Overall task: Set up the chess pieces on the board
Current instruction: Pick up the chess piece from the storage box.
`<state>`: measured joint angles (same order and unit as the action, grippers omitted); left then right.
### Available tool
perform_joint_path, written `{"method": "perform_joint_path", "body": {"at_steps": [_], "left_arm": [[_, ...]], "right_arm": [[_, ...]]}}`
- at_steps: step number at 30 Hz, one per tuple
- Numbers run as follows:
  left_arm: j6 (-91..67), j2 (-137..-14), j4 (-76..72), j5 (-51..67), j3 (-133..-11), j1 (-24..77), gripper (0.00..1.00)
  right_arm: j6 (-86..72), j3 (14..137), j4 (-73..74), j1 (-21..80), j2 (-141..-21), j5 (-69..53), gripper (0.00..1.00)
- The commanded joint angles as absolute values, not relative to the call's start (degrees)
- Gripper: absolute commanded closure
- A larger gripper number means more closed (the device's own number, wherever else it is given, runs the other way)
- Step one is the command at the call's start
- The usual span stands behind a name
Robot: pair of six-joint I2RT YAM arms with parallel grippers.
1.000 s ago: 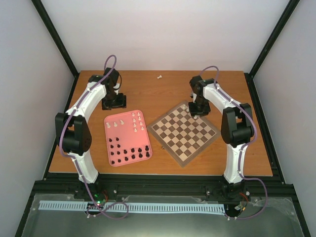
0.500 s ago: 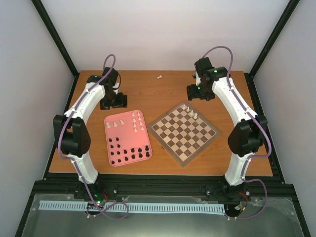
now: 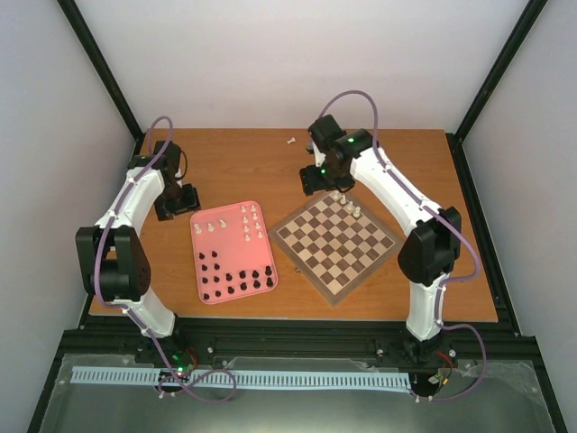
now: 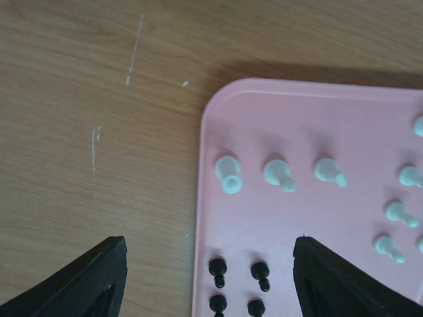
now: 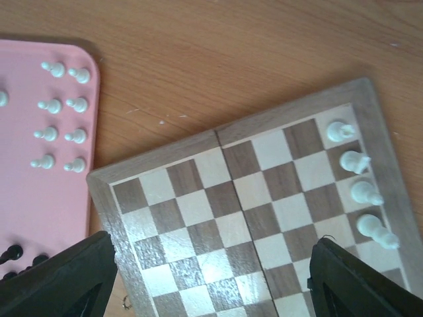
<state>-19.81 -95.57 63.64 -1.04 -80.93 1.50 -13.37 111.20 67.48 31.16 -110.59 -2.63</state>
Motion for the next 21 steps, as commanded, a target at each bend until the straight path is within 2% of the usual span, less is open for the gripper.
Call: {"method": "perform_joint_path", "body": {"at_steps": [1, 4, 13, 16, 21], "left_arm": [[-20.79, -93.88, 60.40, -0.31, -78.31, 0.09, 0.31], [-21.60, -94.88, 58.71, 1.40, -76.77, 0.09, 0.40], [-22.09, -99.62, 57.00, 4.42, -76.60, 0.08, 0.42], [-22.09, -100.82, 56.87, 4.65, -76.17, 0.09, 0.48], [-22.75, -102.38, 56.23, 4.74, -75.11, 0.08, 0.53]], "right_arm": [[-14.41, 113.52, 66.49, 33.49, -112.77, -3.34, 0.20], [-14.50, 113.05, 66.11, 34.55, -113.29, -4.38, 0.21], [-13.89, 112.20, 65.98, 35.15, -114.06, -5.19, 0.21], [-13.65, 112.24, 66.26, 35.15, -114.39, -5.27, 0.21], [-13.23, 112.19, 66.77, 35.16, -114.97, -5.01, 0.21]]}}
